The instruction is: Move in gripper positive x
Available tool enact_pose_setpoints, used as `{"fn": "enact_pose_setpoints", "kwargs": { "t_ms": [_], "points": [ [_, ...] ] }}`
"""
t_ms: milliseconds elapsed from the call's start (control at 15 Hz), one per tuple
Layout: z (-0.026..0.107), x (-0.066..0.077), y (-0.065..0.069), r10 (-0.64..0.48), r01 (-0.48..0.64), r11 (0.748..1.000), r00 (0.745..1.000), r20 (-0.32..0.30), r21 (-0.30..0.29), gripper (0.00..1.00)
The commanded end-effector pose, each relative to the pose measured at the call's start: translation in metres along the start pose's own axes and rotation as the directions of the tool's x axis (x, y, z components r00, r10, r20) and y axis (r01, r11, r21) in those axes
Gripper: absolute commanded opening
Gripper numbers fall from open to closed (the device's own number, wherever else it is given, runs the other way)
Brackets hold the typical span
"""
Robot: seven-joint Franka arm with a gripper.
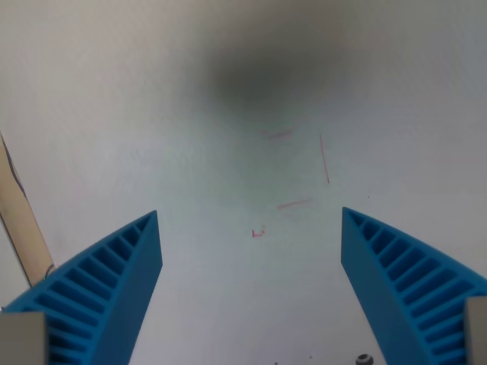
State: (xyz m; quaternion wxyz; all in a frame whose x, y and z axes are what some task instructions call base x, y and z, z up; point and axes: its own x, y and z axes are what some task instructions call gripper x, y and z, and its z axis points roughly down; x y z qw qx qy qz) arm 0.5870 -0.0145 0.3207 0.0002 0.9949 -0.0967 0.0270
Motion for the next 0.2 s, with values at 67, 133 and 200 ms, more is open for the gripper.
{"fn": "enact_pose_setpoints", "kwargs": {
  "t_ms": [67, 133, 200],
  "points": [
    [-0.0030, 0.0190, 0.0026, -0.013, 0.014, 1.000, 0.998, 0.055, -0.008, 1.00],
    [-0.0027, 0.0240, 0.0025, -0.013, 0.014, 1.000, 0.998, 0.055, -0.008, 1.00],
    [-0.0024, 0.0289, 0.0024, -0.013, 0.014, 1.000, 0.998, 0.055, -0.008, 1.00]
  ]
}}
